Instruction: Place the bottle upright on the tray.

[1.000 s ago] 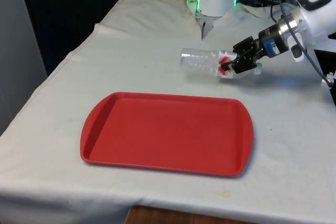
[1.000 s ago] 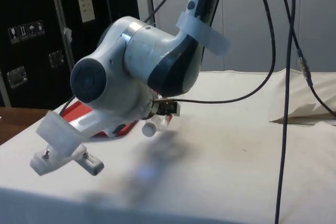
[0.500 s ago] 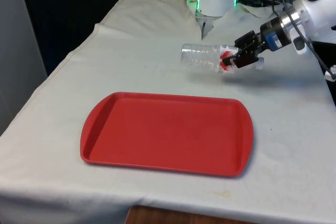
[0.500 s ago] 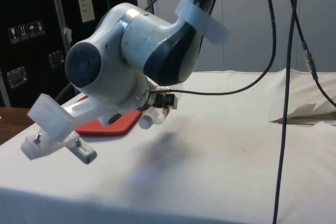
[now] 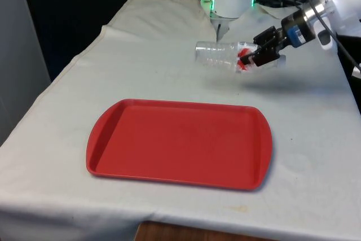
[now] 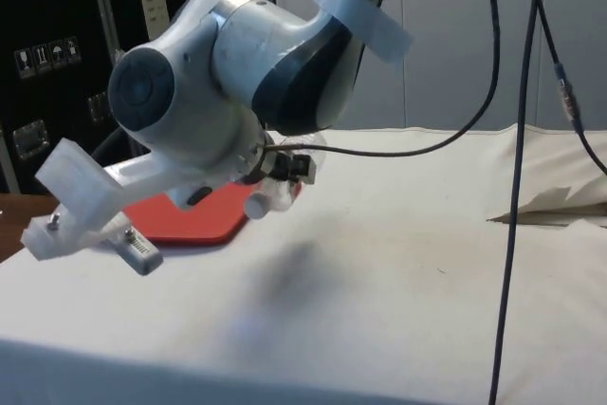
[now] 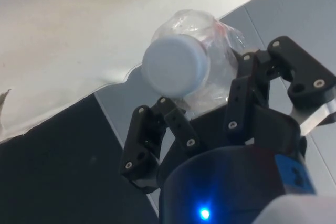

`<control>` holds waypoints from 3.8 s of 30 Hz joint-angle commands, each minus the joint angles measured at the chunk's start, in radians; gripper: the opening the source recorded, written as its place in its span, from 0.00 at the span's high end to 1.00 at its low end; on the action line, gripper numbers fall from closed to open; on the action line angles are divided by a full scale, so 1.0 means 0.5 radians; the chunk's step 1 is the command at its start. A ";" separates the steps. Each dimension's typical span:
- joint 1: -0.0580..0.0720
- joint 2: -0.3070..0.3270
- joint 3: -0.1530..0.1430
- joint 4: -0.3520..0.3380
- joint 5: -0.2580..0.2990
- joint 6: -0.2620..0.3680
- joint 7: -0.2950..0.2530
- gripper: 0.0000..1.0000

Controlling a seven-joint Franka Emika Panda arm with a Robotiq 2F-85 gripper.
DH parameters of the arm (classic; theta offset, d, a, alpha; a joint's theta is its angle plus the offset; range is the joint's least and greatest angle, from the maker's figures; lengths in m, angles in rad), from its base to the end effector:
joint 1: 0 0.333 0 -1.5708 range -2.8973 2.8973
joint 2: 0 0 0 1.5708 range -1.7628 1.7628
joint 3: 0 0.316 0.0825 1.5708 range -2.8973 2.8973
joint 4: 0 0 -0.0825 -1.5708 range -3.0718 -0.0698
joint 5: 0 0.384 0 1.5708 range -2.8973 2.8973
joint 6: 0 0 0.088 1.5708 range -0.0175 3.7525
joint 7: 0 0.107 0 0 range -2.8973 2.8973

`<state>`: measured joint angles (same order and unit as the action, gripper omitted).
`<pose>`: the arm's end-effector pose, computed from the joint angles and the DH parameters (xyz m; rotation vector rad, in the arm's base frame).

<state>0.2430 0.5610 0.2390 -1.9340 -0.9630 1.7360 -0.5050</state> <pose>0.5281 0.1902 0.1841 1.6607 1.6106 -0.8278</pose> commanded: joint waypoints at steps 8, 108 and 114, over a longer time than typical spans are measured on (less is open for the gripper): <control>-0.008 -0.060 0.006 -0.012 0.034 -0.008 -0.036 0.67; -0.096 -0.466 -0.002 -0.024 0.356 0.284 -0.120 0.67; -0.112 -0.470 -0.006 -0.028 0.390 0.354 -0.100 0.67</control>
<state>0.1920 0.3310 0.2350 -1.9410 -0.7730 1.8930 -0.5570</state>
